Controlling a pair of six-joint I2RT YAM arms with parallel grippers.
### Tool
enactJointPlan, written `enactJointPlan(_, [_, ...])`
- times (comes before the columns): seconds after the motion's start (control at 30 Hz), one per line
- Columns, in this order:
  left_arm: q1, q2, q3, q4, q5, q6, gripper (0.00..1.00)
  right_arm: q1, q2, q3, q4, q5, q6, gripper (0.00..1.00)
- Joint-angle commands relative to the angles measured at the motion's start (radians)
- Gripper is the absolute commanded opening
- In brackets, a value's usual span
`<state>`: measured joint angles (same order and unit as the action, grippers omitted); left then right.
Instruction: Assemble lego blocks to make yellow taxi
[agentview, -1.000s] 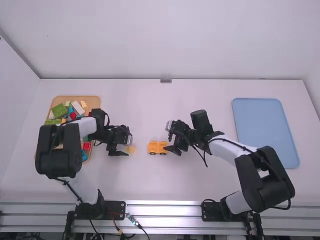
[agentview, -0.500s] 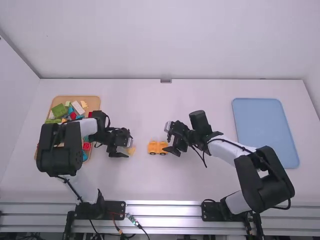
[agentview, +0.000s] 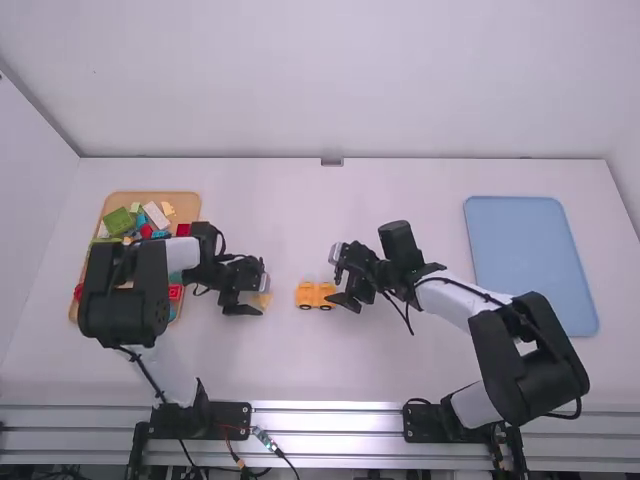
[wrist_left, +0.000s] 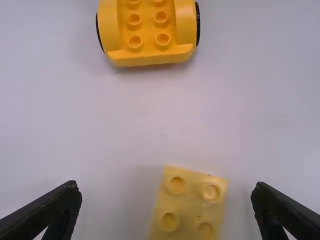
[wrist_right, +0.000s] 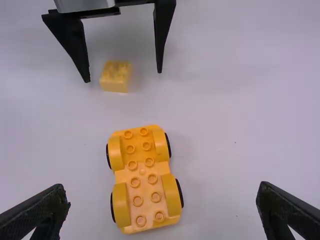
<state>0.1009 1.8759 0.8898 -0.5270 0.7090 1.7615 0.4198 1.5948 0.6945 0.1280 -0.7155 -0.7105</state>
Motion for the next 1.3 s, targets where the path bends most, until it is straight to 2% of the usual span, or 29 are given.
enactJointPlan(0.0, [0.001, 0.010, -0.006, -0.015, 0.004, -0.019, 0.89, -0.001, -0.009, 0.026, -0.001, -0.012, 0.003, 0.99])
enactJointPlan(0.33, [-0.003, 0.010, -0.007, -0.013, -0.045, -0.018, 0.86, -0.001, -0.010, 0.026, -0.018, -0.015, 0.006, 0.99])
enactJointPlan(0.57, [-0.003, 0.010, -0.007, -0.006, -0.047, -0.019, 0.80, 0.000, -0.011, 0.026, -0.009, -0.033, 0.010, 0.99])
enactJointPlan(0.97, [-0.003, 0.010, -0.008, -0.014, -0.045, -0.019, 0.82, 0.000, -0.011, 0.026, -0.053, -0.041, -0.024, 0.99])
enactJointPlan(1.07, [0.004, 0.010, -0.008, -0.014, -0.043, -0.043, 0.80, -0.001, -0.011, 0.026, -0.052, -0.037, -0.024, 0.99])
enactJointPlan(1.13, [0.004, 0.010, -0.008, -0.003, -0.006, -0.073, 0.68, 0.000, -0.011, 0.026, -0.047, -0.038, -0.031, 0.99])
enactJointPlan(1.27, [0.004, 0.010, -0.008, 0.002, 0.013, -0.068, 0.65, -0.002, -0.011, 0.026, -0.047, -0.038, -0.040, 0.99])
